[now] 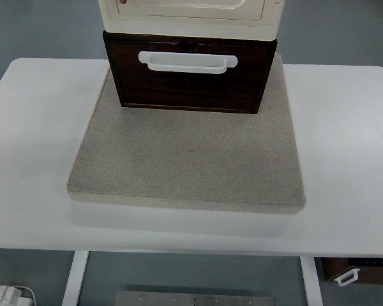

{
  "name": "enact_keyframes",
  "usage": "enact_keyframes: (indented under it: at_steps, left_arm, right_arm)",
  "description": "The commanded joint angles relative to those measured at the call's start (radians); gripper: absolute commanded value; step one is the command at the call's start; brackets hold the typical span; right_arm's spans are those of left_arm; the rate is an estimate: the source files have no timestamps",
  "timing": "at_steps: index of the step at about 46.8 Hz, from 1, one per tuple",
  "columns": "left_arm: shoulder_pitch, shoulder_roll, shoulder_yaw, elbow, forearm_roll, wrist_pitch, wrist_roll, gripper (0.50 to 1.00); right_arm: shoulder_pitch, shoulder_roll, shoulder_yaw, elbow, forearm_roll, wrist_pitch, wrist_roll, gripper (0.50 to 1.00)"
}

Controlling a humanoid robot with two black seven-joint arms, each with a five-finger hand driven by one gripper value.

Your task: Close the drawer under the combination cabinet

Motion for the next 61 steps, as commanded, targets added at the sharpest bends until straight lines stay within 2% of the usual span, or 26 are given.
enact_keyframes:
  at_steps: [1,6,14,20,23,31,45,51,57,61]
  left_arm:
    - [0.001,0.0,-0.053,0.04,-0.037,0.045,-0.004,1.0]
    - [-0.004,0.006,-0.111,0.104,-0.051,0.082,-0.004,1.0]
    - [-0.015,0.009,-0.185,0.239,-0.051,0.099,-0.004,1.0]
    - [-0.018,0.01,-0.212,0.34,-0.058,0.153,-0.006,1.0]
    - [-0.018,0.014,-0.217,0.391,-0.072,0.171,-0.009,1.0]
    - [-0.012,0.026,-0.216,0.527,-0.11,0.174,-0.024,1.0]
    - [0.004,0.02,-0.202,0.728,-0.123,0.222,-0.003,1.0]
    - [0.045,0.014,-0.2,0.744,-0.124,0.254,0.022,1.0]
    - [0.076,0.01,-0.2,0.742,-0.13,0.318,0.071,1.0]
    - [0.094,0.0,-0.2,0.747,-0.155,0.329,0.08,1.0]
  right_arm:
    - [0.0,0.0,0.0,0.0,0.0,0.0,0.0,0.952]
    - [0.0,0.0,0.0,0.0,0.0,0.0,0.0,0.952]
    - [0.0,0.0,0.0,0.0,0.0,0.0,0.0,0.952]
    - [0.0,0.0,0.0,0.0,0.0,0.0,0.0,0.952]
    - [0.0,0.0,0.0,0.0,0.0,0.0,0.0,0.952]
    - [0.0,0.0,0.0,0.0,0.0,0.0,0.0,0.952]
    - [0.0,0.0,0.0,0.0,0.0,0.0,0.0,0.952]
    - [0.0,0.0,0.0,0.0,0.0,0.0,0.0,0.952]
    - [0.0,0.0,0.0,0.0,0.0,0.0,0.0,0.952]
    - [0.0,0.0,0.0,0.0,0.0,0.0,0.0,0.952]
